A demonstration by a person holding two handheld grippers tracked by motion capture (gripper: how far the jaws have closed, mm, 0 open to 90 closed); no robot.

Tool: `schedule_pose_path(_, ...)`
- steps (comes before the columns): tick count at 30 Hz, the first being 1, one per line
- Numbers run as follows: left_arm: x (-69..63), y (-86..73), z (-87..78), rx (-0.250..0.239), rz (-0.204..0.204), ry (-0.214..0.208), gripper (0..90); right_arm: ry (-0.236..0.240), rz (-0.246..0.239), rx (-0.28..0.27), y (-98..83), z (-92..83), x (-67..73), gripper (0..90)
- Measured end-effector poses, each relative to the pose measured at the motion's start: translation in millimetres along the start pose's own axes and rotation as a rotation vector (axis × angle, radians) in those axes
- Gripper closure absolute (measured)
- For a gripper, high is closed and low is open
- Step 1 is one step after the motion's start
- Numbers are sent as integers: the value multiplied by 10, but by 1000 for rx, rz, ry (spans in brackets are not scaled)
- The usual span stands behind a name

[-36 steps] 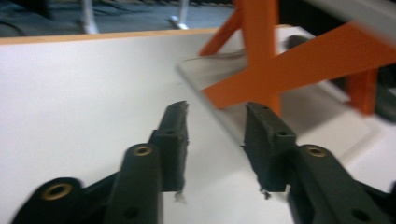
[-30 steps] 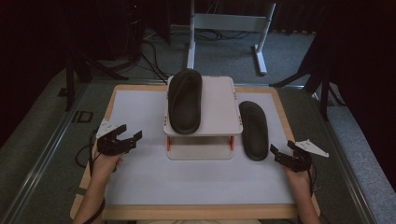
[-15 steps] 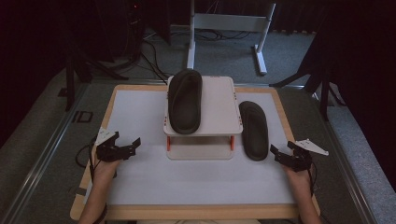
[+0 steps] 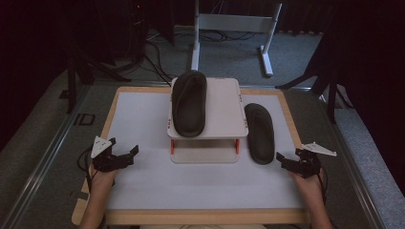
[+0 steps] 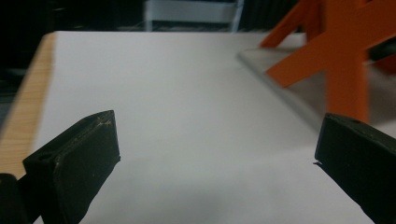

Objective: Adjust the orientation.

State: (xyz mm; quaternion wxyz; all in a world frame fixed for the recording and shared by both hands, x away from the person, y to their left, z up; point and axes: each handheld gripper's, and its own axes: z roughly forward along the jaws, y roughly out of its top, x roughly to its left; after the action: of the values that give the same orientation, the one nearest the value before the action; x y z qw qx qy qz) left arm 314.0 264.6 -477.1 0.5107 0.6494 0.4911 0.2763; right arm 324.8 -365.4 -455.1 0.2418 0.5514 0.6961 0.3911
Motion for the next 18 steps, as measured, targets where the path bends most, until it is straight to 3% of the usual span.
schedule_pose_path(3,-5,-32,-29,-38,0,-26,0,-18,-20,50,62,10,7,130)
schedule_pose_path(6,24,-64,-42,-50,-6,-13,0,-26,-48,83,117,30,20,160)
schedule_pose_path(9,32,-75,-64,-59,9,16,0,25,-35,132,194,64,-7,216)
schedule_pose_path(11,37,-82,-69,-58,14,24,0,28,-35,133,241,78,-19,260)
schedule_pose_path(18,39,-107,-98,-83,33,41,0,35,-23,191,417,178,-52,214)
